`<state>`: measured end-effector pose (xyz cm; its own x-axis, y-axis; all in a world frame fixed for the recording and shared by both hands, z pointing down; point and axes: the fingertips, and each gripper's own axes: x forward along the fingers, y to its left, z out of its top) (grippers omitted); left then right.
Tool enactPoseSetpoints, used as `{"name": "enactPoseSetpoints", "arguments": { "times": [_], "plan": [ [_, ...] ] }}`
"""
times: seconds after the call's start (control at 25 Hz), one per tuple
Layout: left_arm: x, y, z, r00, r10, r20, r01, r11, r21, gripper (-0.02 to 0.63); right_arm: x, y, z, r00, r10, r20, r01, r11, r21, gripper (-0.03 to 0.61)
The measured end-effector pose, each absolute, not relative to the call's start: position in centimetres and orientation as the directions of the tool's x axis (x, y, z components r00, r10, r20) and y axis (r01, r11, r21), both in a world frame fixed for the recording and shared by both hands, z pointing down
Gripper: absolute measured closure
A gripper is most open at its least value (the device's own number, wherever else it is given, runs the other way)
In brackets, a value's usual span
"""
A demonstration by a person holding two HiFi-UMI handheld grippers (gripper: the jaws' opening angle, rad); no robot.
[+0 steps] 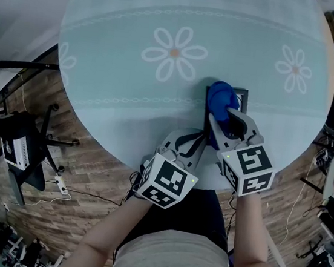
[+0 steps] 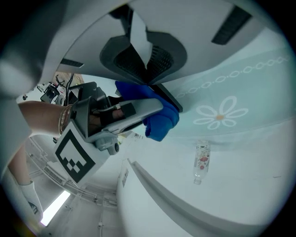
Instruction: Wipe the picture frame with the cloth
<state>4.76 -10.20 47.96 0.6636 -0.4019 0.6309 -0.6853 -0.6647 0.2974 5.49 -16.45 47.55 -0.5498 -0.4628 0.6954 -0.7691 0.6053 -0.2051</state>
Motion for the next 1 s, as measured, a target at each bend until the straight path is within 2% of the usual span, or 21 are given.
{"name": "enactPoseSetpoints", "arguments": {
  "times": [0.44,1.0],
  "plan": [
    [2.5,-11.6,47.3,0.660,-0.421,0.623,-0.702,-0.641,0.310,0.586,5.6,-14.2,47.5,-0.518,-0.477,0.710,-0.801,0.561,-0.207,0.486],
    [3.7,-10.1,47.3,0.690,-0.342,0.638,-0.622,-0.730,0.283,0.588,6.0,-10.9,47.6,-0.521,-0.476,0.708,-0.811,0.534,-0.238,0.486]
  ]
}}
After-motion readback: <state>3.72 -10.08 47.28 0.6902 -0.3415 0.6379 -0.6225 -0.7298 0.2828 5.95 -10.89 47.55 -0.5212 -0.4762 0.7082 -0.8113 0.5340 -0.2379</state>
